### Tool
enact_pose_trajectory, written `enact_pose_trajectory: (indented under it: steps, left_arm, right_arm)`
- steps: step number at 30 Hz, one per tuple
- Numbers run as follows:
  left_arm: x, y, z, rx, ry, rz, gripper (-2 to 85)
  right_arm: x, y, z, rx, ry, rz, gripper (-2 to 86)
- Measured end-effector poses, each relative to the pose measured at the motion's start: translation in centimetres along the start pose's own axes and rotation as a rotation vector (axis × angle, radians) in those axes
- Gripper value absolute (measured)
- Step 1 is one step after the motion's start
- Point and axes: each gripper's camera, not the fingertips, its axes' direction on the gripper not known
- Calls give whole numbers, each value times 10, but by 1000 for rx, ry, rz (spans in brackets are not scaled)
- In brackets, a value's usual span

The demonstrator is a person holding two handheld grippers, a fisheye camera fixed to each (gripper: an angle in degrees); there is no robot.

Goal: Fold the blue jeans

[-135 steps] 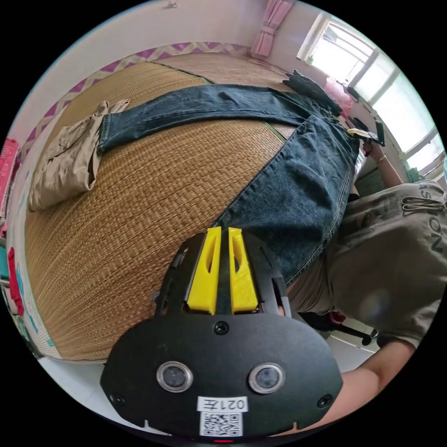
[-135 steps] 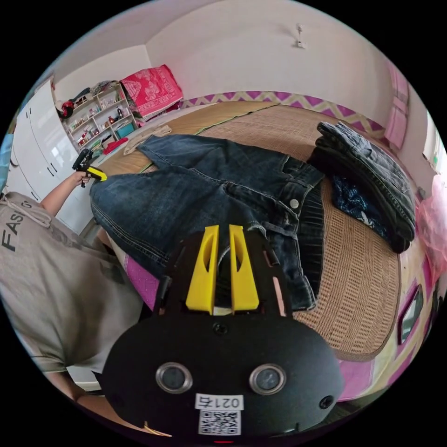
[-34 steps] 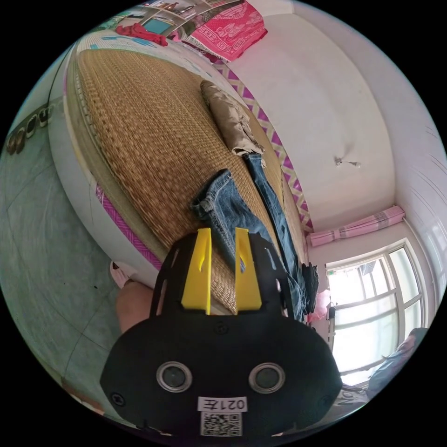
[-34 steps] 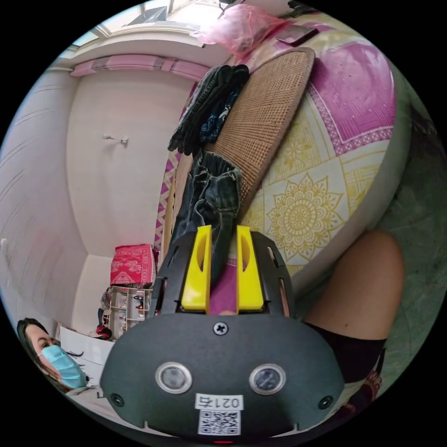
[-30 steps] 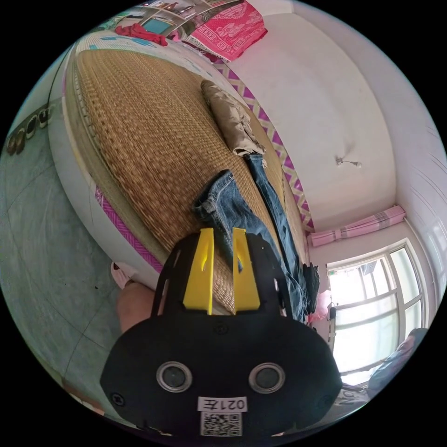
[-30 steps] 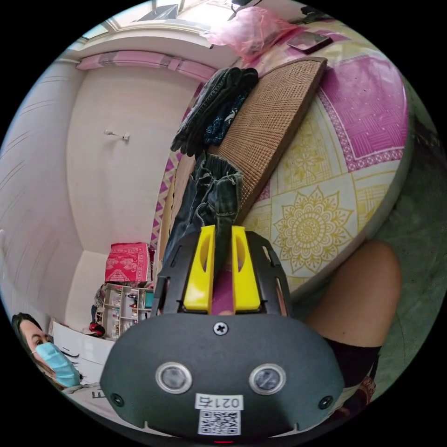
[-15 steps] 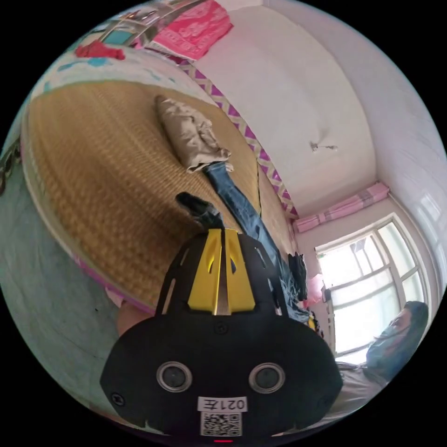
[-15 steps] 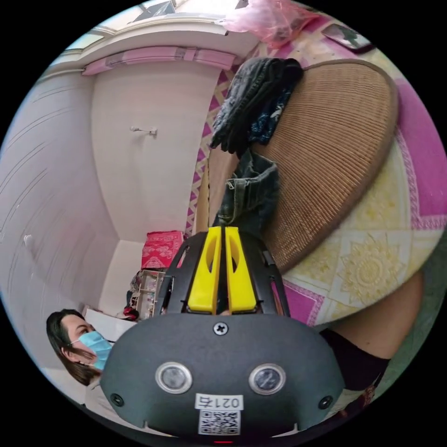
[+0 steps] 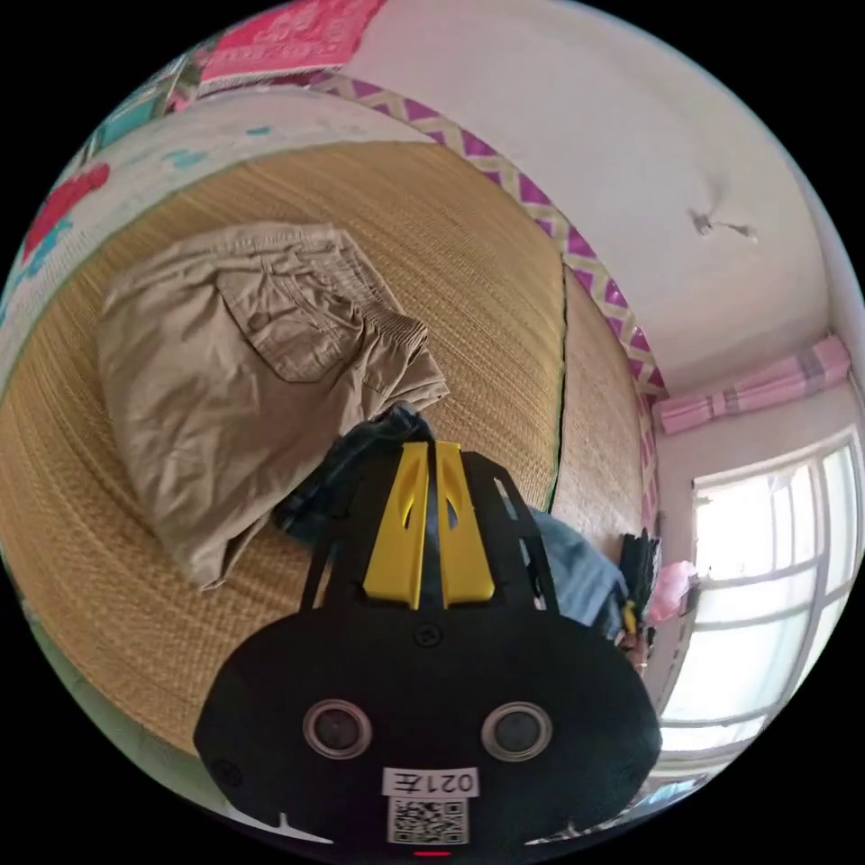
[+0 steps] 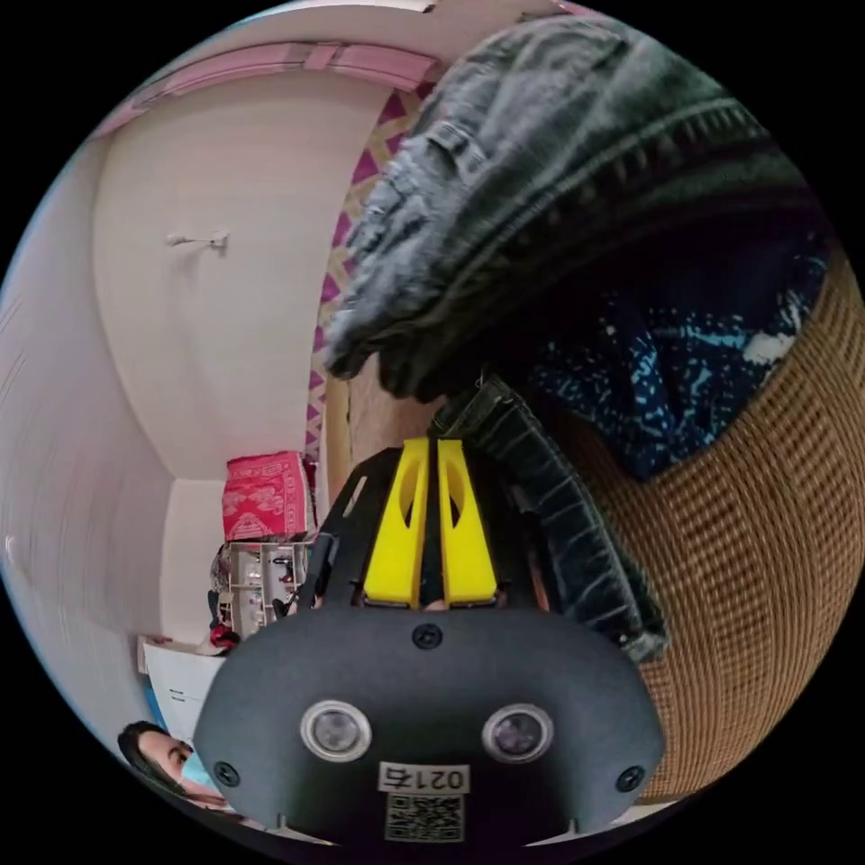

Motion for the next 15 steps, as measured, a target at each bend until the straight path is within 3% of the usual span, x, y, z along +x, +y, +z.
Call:
enact_pose_trajectory:
  steps: [3, 8, 12, 15]
  left_arm:
    - [-20, -8, 52, -31, -10, -86, -5]
    - [-38, -5, 66, -59, 69, 4, 35]
    - [-39, 27, 19, 53, 25, 147, 60]
    - [-35, 61, 14, 24, -11, 224, 65]
  right_arm:
    - [25, -13, 15, 2, -85, 18, 3]
    - [16, -4, -6, 14, -149, -116, 32]
    - [-35, 33, -21, -34, -158, -391, 38]
    - [-82, 74, 5, -152, -135, -600, 21]
